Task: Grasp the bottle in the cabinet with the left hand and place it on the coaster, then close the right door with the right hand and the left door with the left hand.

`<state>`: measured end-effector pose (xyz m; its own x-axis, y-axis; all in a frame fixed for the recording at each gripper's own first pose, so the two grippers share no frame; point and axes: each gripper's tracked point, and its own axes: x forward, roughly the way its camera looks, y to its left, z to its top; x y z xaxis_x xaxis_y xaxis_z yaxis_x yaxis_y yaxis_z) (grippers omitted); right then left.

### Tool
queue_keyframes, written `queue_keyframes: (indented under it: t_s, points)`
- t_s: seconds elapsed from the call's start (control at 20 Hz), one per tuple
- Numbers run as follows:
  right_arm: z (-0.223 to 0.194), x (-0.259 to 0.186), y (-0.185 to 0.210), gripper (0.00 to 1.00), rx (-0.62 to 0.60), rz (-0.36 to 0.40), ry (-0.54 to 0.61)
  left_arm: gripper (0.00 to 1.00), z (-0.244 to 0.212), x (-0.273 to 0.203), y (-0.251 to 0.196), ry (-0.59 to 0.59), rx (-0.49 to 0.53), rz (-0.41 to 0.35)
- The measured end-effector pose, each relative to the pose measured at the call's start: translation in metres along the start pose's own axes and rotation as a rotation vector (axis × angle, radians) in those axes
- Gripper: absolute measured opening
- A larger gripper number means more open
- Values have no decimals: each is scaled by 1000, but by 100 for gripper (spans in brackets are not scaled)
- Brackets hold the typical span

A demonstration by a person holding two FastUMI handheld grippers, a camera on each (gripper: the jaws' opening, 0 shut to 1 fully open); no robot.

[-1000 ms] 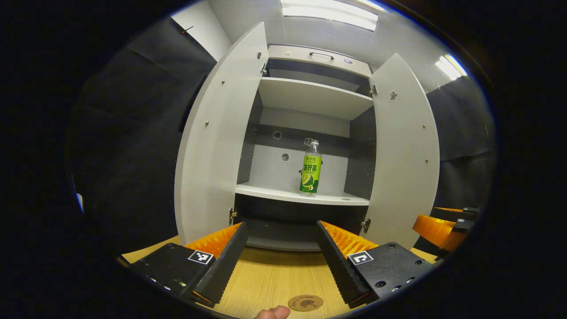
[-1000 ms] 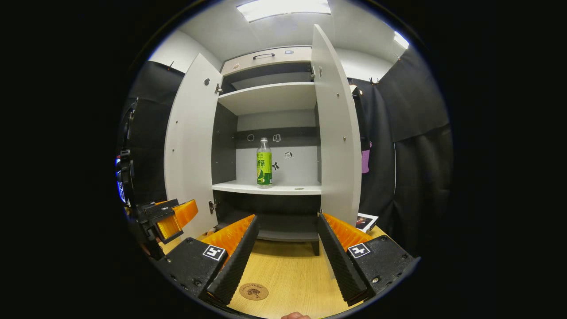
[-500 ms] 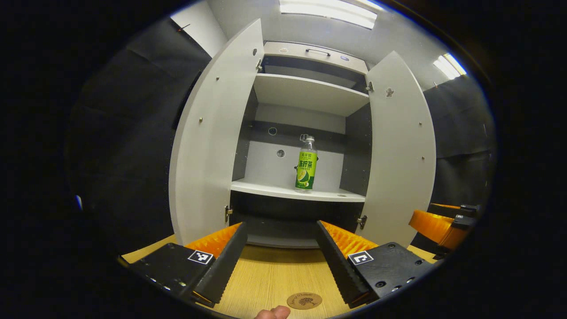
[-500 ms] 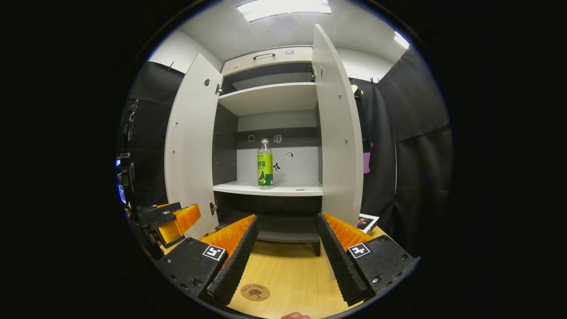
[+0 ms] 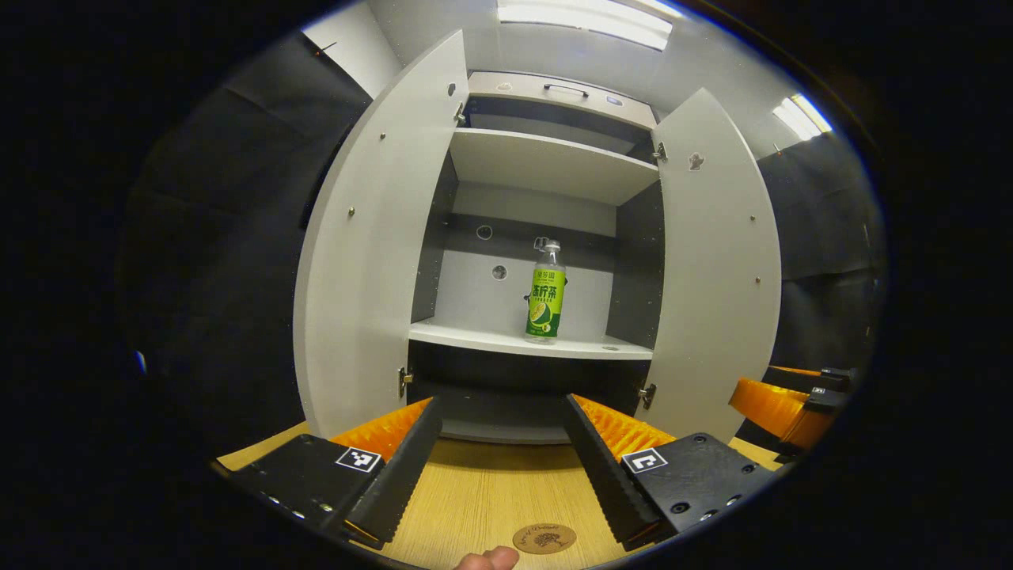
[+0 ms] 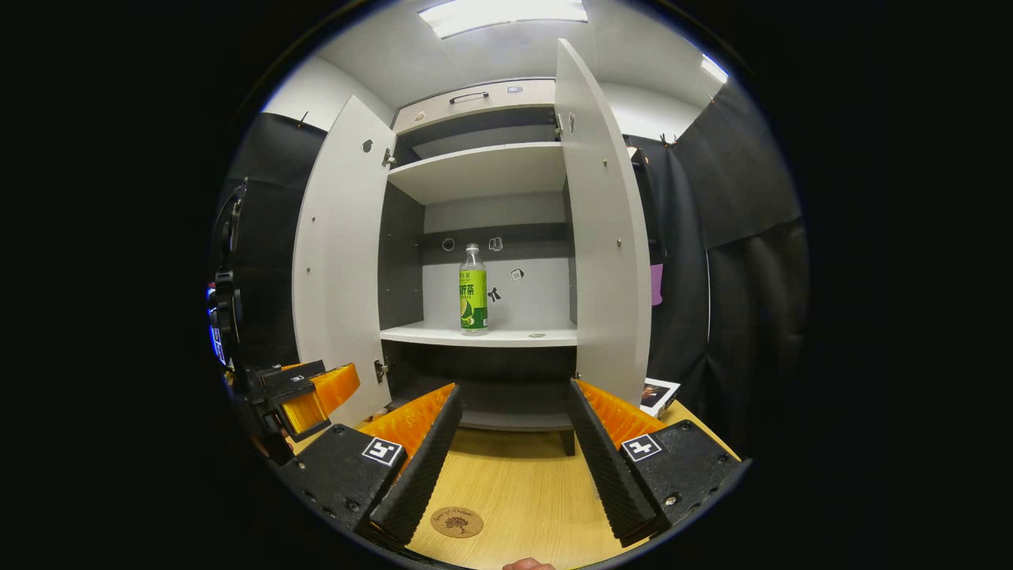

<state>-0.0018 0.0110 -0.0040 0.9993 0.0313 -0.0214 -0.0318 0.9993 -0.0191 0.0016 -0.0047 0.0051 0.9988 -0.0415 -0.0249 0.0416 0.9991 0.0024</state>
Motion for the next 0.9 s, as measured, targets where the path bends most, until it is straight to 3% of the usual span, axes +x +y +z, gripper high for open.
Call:
queue_keyframes:
  t_s: [0.25, 0.35, 0.4, 0.9]
  points:
    - [3, 5, -1, 83, -5, -1, -11, 95, 25, 28, -13, -22, -37, -58]
    - [4, 7, -2, 83, -1, -3, -14, 99, 39, 43, -18, -40, -40, -84]
    - [4, 7, -3, 83, 0, -6, -15, 95, 46, 52, -19, -50, -32, -90]
    - [10, 8, -16, 83, 8, -42, -31, 94, 88, 162, -69, -30, -24, -245]
